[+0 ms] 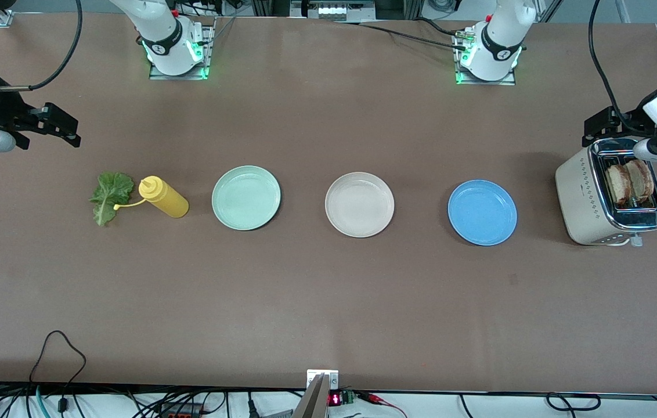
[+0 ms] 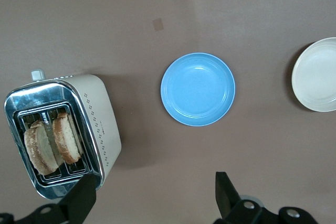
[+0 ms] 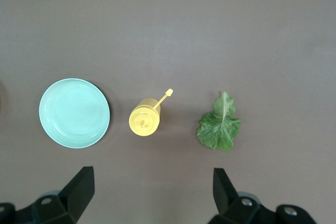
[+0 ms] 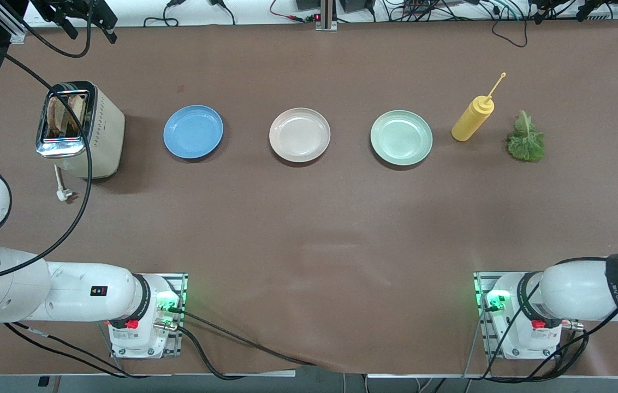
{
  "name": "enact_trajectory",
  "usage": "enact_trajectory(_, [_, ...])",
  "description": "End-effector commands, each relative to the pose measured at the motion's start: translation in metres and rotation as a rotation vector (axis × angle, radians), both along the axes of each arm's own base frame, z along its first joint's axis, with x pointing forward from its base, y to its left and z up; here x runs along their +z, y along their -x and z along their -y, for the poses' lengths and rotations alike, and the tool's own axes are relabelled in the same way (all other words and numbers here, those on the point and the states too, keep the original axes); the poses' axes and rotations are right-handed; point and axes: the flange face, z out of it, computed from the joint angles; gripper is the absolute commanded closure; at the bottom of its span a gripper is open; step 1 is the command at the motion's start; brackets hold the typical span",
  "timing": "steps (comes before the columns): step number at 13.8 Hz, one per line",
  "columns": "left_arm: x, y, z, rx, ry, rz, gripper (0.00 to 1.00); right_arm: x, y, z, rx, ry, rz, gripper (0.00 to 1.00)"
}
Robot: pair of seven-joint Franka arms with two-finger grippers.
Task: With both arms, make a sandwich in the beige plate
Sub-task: 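Reach the left gripper to the toaster while the right gripper reaches the bottle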
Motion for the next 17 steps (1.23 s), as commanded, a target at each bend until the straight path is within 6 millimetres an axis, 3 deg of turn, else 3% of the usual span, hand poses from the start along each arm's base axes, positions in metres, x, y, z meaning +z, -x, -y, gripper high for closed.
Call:
enact_trajectory(1, [0.005, -0.001, 0.001, -0.022, -0.020, -0.005, 0.00, 0.006, 0.005, 0.001, -0.009, 0.013, 0.003, 0.00])
enact_trajectory(9, [0.004, -0.001, -0.002, -0.008, -0.019, -0.008, 0.00, -0.005, 0.003, 0.008, -0.024, 0.014, -0.018, 0.00])
enact_trajectory(12, [-0.003, -0.013, 0.000, -0.010, -0.020, -0.014, 0.00, -0.023, 0.006, 0.013, -0.015, 0.015, -0.070, 0.00])
enact_trajectory(15, [0.002, -0.021, -0.011, 0.007, -0.036, -0.008, 0.00, -0.052, -0.001, 0.032, 0.007, 0.017, -0.149, 0.00])
enact_trajectory(17, [0.001, -0.031, -0.025, 0.000, -0.141, -0.012, 0.00, -0.075, -0.007, 0.052, -0.014, 0.013, -0.197, 0.00])
